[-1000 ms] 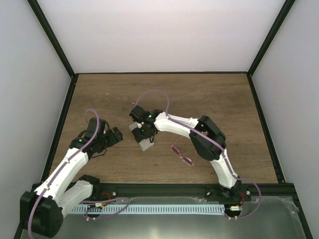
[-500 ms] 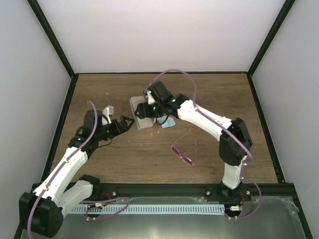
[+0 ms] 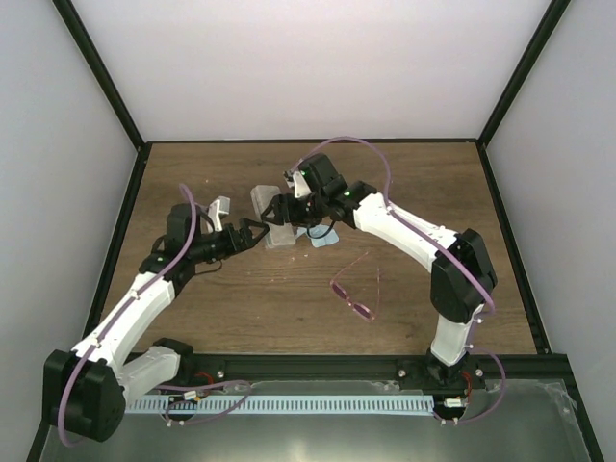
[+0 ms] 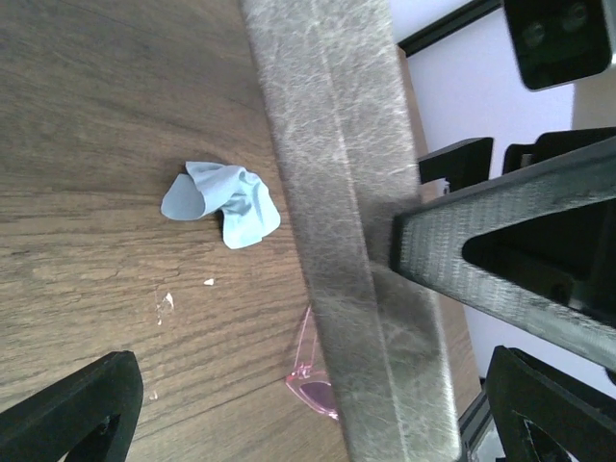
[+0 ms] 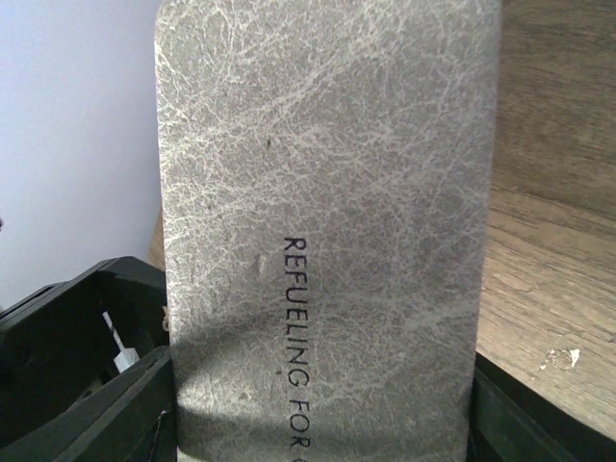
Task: Organize the sunglasses
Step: Open the sunglasses case, then place the sunglasses case at the center of the board, then move the sunglasses case at the center of the board.
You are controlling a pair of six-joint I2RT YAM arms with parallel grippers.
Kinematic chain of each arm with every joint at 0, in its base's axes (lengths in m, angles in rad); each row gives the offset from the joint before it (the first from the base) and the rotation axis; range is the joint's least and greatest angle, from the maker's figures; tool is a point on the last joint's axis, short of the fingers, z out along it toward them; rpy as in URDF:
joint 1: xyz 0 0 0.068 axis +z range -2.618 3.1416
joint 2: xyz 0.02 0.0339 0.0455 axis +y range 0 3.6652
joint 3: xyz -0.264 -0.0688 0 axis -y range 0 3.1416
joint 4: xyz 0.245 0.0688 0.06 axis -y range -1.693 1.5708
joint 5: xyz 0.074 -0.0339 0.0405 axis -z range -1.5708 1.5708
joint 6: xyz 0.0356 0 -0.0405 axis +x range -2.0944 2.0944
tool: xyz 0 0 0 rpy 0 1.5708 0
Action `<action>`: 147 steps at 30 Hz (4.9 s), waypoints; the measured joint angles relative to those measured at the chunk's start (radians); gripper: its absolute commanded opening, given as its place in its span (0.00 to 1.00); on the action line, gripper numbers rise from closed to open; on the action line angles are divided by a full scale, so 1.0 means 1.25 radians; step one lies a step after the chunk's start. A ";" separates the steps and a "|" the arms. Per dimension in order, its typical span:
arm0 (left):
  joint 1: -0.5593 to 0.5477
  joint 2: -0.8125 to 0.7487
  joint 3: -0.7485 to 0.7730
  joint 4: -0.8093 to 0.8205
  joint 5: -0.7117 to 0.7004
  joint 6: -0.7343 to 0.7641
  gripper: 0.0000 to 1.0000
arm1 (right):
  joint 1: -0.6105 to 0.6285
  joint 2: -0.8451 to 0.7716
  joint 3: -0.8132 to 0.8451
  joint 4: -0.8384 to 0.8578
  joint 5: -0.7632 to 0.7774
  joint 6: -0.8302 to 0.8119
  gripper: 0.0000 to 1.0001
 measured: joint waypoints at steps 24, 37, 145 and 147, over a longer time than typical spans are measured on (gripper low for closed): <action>0.000 0.040 0.019 -0.017 -0.041 0.049 1.00 | -0.008 -0.004 -0.002 -0.004 -0.028 0.011 0.54; -0.003 0.052 0.019 -0.011 -0.042 0.047 1.00 | -0.012 -0.042 -0.037 0.003 -0.024 0.011 0.54; -0.040 0.523 0.185 -0.204 -0.237 0.490 0.56 | -0.123 -0.148 -0.078 -0.102 0.080 -0.183 0.86; -0.051 0.526 0.185 -0.196 -0.254 0.493 0.51 | -0.126 -0.146 -0.078 -0.102 0.079 -0.183 0.86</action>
